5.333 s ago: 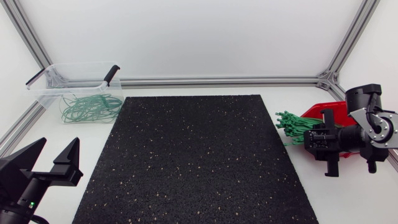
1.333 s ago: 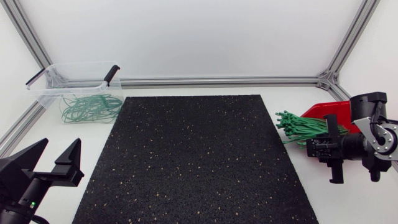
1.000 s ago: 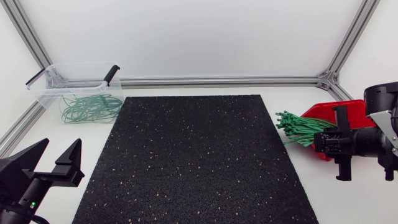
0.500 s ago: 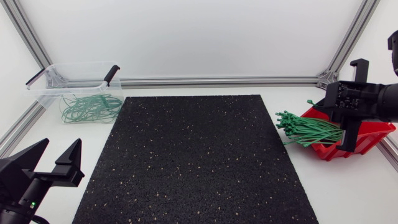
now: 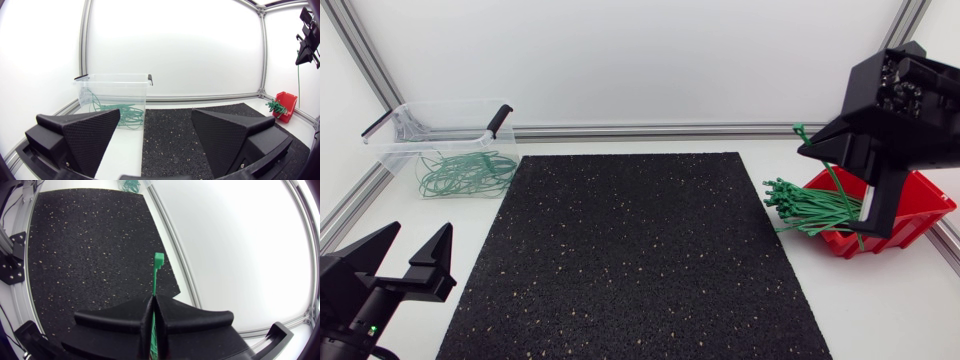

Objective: Take a green cable tie from the red box, thread the tail through the head to close it, then place it in the transparent bin on the left.

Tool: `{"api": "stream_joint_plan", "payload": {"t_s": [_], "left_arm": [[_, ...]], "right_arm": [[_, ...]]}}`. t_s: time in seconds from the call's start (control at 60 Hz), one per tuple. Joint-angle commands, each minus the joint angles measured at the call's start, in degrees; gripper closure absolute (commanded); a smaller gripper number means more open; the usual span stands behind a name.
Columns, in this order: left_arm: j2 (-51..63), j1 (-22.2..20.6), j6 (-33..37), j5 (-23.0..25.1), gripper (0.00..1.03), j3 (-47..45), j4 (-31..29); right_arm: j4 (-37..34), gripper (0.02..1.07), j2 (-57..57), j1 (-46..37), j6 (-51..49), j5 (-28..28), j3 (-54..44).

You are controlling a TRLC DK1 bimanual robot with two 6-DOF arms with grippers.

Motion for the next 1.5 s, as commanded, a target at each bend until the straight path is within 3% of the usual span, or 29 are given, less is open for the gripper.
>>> {"api": "stream_joint_plan", "payload": {"t_s": [0.0, 0.317, 0.467, 0.633, 0.783, 1.233, 1.483], "left_arm": [[-0.47, 0.43, -0.39, 0.18, 0.04, -2.17, -1.44], [-0.65, -0.18, -0.13, 0.97, 0.04, -2.09, -1.26], [-0.65, -0.36, -0.13, 1.5, 0.04, -1.91, -1.17], [-0.65, -0.44, -0.13, 1.76, 0.04, -1.56, -1.17], [0.41, -0.09, -0.74, 4.75, 0.04, 0.11, -2.23], [13.94, 4.21, -4.44, 13.37, 0.04, 7.93, -3.81], [16.23, 3.95, -7.34, 18.38, 0.04, 14.26, -10.49]], "right_arm": [[-3.87, 1.01, 3.18, 3.02, 6.16, -0.17, 3.35], [-10.9, 1.01, 9.86, 6.89, 18.02, -16.17, 5.46], [-12.66, 1.01, 14.34, 3.02, 20.92, -29.88, 6.43], [-13.1, 1.01, 17.51, 0.74, 22.15, -37.7, 5.37], [-13.01, 1.01, 20.58, -1.9, 24.09, -44.91, 4.84], [-12.4, 1.01, 23.75, -1.46, 28.13, -57.48, 4.93], [-10.11, 1.01, 23.75, -0.23, 31.64, -58.53, 5.02]]}}
